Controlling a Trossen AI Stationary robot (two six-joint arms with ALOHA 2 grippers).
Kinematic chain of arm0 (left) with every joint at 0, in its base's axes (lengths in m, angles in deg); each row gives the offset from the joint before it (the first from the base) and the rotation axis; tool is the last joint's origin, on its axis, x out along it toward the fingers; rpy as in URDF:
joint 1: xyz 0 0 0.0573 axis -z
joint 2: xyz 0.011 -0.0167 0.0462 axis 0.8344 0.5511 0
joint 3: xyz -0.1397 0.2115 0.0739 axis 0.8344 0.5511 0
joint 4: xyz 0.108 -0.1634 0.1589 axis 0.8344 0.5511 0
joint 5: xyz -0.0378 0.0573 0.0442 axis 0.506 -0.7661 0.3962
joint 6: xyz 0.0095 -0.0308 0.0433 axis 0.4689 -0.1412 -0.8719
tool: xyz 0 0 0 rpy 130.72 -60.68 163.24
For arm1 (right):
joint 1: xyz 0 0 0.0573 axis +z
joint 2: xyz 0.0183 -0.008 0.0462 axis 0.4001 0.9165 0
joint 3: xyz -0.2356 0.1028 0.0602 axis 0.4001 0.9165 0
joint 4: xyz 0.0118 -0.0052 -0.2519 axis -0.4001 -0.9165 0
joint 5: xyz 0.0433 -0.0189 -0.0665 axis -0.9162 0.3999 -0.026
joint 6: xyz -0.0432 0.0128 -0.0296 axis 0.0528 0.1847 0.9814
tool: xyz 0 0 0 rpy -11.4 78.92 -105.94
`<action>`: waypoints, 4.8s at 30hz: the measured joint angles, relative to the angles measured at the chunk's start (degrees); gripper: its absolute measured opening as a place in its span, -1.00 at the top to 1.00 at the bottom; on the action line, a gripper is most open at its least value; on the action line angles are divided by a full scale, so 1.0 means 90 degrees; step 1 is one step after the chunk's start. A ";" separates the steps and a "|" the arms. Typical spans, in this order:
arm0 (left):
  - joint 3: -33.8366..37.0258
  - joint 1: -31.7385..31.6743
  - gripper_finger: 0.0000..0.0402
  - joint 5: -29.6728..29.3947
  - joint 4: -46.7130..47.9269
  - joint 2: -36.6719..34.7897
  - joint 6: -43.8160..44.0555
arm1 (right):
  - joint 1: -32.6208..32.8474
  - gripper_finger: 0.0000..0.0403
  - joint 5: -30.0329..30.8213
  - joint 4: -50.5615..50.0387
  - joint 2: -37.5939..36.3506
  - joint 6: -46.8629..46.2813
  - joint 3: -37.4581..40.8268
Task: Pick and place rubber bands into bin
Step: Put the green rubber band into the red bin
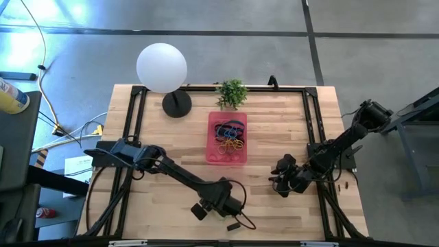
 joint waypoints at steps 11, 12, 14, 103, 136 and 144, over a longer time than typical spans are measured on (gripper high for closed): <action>0.0432 0.0033 0.42 0.0252 -0.0288 -0.0068 -0.0073 | 0.0000 0.36 0.0058 -0.0027 0.0000 -0.0058 0.0000; 0.0442 0.0042 0.42 0.0203 -0.0300 -0.0068 -0.0071 | 0.0000 0.36 0.0058 -0.0027 0.0000 -0.0058 0.0000; 0.0448 0.0046 0.42 0.0152 -0.0318 -0.0064 -0.0070 | 0.0000 0.36 0.0060 -0.0027 0.0000 -0.0056 0.0000; -0.1030 -0.3637 1.00 -0.0994 0.0717 -0.1059 -0.1521 | 0.0168 0.36 0.0559 0.3415 0.1542 0.0451 0.0005; 0.0170 -0.5078 0.95 -0.0104 0.0027 -0.1059 -0.2983 | 0.0161 0.36 0.3049 0.4558 0.0180 0.2498 -0.0002; 0.0170 -0.5070 0.65 -0.0120 0.0057 -0.1059 -0.2886 | 0.0163 0.36 0.2771 0.4556 0.0182 0.2317 -0.0002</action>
